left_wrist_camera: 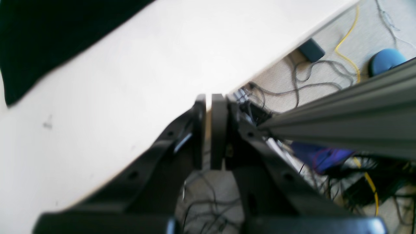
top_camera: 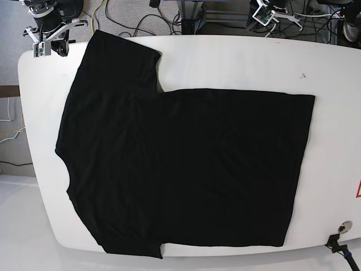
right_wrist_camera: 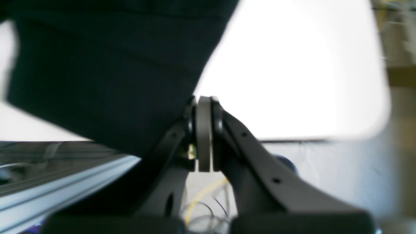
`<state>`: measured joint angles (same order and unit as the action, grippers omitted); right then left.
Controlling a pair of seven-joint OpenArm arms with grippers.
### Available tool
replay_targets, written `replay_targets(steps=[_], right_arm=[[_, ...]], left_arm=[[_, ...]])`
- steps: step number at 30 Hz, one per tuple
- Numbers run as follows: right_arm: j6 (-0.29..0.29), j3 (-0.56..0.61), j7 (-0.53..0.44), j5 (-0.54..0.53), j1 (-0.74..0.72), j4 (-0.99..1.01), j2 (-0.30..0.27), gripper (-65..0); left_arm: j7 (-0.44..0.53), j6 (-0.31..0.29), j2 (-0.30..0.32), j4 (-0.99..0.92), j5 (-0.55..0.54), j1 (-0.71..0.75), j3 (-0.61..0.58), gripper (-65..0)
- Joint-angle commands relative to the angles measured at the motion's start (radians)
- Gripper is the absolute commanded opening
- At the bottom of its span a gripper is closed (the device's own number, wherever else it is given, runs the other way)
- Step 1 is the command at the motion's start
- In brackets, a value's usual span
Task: Fold the T-shirt properly
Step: 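Move right gripper to shirt shoulder corner, left gripper toward hem corner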
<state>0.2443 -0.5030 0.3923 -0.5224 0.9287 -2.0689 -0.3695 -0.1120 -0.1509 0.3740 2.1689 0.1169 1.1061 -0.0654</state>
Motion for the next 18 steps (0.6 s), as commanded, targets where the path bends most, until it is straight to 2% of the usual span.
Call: replay_targets(steps=[1, 9, 13, 15, 18], right_arm=[[0.033, -0.028, 0.001, -0.019, -0.020, -0.019, -0.008, -65.0], [0.137, -0.125, 0.038, -0.003, -0.122, -0.008, 0.028, -65.0], [0.148, -0.152, 0.055, 0.011, -0.141, 0.016, 0.026, -65.0], [0.151, -0.153, 0.058, 0.019, -0.145, 0.030, 0.023, -65.0], [0.152, -0.154, 0.061, 0.034, -0.151, 0.035, 0.025, -65.0]], left_arm=[[0.014, 0.009, 0.009, 0.041, 0.005, 0.010, 0.008, -62.6], [-0.015, 0.017, 0.017, 0.075, 0.011, -0.025, 0.011, -63.6], [-0.029, 0.016, 0.018, 0.072, 0.010, -0.035, 0.018, -62.9], [-0.042, 0.014, 0.020, 0.075, 0.013, -0.042, 0.023, -59.0], [-0.092, -0.001, 0.022, 0.071, 0.016, -0.058, 0.027, -42.7]])
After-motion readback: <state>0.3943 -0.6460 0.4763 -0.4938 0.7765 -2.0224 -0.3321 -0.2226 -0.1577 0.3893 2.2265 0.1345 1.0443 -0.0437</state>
